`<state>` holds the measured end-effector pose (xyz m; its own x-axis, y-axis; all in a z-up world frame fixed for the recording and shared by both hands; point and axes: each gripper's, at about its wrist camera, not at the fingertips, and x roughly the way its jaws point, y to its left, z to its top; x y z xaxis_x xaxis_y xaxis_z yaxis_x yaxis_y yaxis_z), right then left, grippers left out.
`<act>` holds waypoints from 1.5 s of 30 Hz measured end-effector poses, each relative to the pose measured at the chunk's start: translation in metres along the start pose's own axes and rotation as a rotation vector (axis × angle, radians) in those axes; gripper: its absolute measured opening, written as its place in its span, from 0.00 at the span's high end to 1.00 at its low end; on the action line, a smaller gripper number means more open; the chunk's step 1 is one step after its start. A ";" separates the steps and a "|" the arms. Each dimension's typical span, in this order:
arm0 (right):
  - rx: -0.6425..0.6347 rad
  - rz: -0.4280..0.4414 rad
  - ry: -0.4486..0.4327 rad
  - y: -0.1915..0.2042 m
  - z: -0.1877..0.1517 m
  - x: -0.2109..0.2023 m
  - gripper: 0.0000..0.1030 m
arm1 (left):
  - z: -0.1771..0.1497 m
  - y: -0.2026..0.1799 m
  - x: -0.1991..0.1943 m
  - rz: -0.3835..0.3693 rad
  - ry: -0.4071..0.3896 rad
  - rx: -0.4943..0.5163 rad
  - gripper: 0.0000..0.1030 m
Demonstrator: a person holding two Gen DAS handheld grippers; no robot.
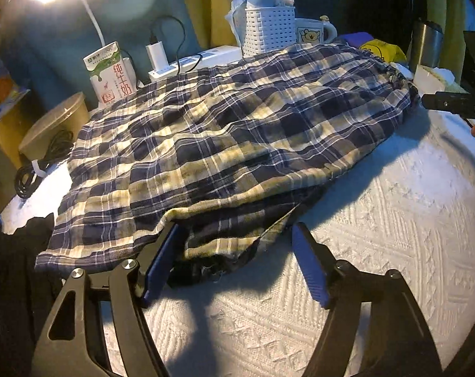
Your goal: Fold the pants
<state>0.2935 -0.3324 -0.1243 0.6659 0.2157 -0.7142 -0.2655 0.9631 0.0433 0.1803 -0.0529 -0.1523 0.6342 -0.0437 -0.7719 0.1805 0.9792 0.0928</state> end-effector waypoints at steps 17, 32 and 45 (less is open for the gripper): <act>-0.007 0.029 0.036 0.000 0.011 0.026 0.74 | -0.015 0.017 -0.022 -0.129 0.012 -0.208 0.90; -0.048 -0.047 0.075 -0.005 -0.008 0.004 0.76 | -0.048 0.047 -0.046 -0.083 0.055 -0.319 0.84; -0.013 -0.065 -0.068 0.001 0.001 -0.062 0.38 | -0.010 0.070 -0.077 -0.079 -0.116 -0.275 0.83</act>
<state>0.2532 -0.3448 -0.0793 0.7276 0.1637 -0.6662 -0.2288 0.9734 -0.0106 0.1365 0.0210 -0.0922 0.7110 -0.1289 -0.6913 0.0323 0.9880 -0.1510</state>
